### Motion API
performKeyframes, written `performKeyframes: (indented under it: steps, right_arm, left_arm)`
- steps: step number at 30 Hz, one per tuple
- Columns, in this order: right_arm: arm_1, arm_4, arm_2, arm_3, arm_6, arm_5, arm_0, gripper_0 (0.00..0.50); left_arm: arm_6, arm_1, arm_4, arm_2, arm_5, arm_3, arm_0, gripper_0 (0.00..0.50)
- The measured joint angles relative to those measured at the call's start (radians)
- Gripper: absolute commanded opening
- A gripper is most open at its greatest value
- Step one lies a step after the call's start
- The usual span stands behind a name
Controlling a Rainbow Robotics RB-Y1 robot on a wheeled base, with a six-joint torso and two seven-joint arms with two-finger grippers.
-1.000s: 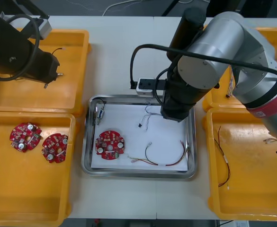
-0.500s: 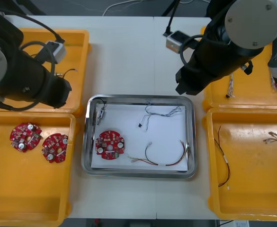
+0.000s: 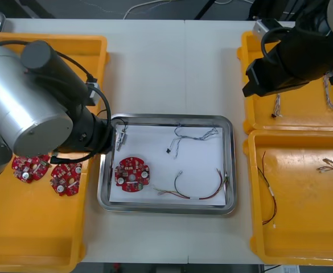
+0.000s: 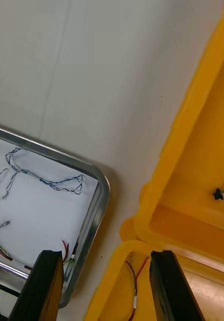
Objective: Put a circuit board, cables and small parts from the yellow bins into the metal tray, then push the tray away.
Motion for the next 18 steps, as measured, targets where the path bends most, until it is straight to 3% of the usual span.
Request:
performKeyframes:
  steps: [7, 18]
  right_arm:
    - [-0.064, -0.011, -0.073, 0.0, 0.0, 0.0, 0.056, 0.5]
    - [-0.148, -0.026, -0.191, -0.017, 0.0, 0.0, 0.165, 0.5]
  left_arm:
    - [0.001, -0.026, -0.062, -0.092, -0.025, 0.025, 0.0, 0.0]
    - [0.002, -0.086, -0.14, -0.183, -0.118, 0.168, -0.022, 0.0]
